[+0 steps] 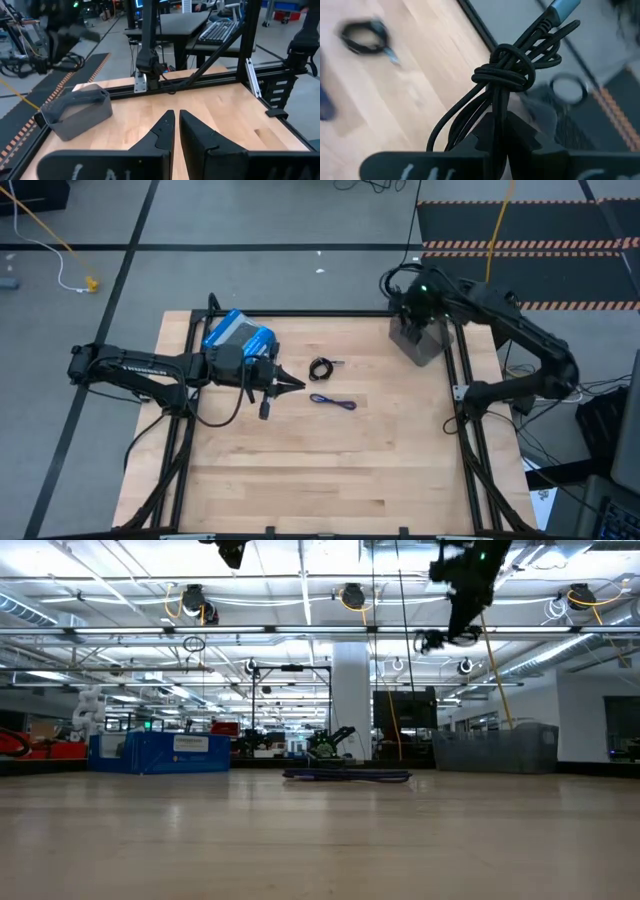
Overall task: Pick and place USB-C Cables
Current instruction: Put the bottom black charger cable into the bin
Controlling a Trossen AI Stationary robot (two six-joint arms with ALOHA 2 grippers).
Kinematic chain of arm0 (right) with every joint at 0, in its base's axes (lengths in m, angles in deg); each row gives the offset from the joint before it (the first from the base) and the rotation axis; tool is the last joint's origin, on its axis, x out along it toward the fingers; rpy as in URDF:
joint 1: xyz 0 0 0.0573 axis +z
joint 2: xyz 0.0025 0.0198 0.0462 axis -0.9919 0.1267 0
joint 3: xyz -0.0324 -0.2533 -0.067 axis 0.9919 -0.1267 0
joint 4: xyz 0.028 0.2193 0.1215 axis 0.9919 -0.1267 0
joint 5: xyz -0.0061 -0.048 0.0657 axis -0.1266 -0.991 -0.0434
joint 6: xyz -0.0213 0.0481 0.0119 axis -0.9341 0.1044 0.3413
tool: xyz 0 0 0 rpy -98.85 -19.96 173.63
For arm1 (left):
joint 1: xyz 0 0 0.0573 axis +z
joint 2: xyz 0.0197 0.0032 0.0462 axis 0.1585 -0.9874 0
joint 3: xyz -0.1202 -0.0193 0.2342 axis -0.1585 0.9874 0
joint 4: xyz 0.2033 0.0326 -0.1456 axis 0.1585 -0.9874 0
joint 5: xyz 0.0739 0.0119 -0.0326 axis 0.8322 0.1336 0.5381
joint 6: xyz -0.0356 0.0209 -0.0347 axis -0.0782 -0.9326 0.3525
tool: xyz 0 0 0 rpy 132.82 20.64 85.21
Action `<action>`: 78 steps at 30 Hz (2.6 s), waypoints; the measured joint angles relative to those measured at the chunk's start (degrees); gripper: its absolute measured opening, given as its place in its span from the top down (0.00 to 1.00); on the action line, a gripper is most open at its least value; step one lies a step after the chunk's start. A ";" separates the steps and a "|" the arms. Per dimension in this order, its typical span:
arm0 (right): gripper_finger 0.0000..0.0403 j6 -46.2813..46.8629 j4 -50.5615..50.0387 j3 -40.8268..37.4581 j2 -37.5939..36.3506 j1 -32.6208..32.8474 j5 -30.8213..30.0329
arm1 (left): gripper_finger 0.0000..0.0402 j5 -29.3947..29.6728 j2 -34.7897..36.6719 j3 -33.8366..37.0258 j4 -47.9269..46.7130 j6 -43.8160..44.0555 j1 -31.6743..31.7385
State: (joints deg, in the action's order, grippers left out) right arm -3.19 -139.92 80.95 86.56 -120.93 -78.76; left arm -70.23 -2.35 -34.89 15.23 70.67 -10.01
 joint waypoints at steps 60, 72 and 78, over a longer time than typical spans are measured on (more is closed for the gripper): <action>0.92 -4.42 17.57 -27.78 15.45 -15.06 -0.39 | 0.92 -0.02 0.00 0.00 -0.17 -0.02 0.01; 0.91 -2.91 18.25 -27.93 15.45 -15.04 -3.47 | 0.92 0.00 0.00 0.00 -0.23 -0.02 0.01; 0.79 -0.69 18.34 -27.93 15.45 -14.93 -4.60 | 0.92 0.00 -0.02 0.00 -0.87 -1.21 0.01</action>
State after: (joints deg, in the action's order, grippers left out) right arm -3.88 -121.57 53.02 102.01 -135.86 -83.36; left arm -70.23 -2.37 -34.89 14.36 69.46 -10.00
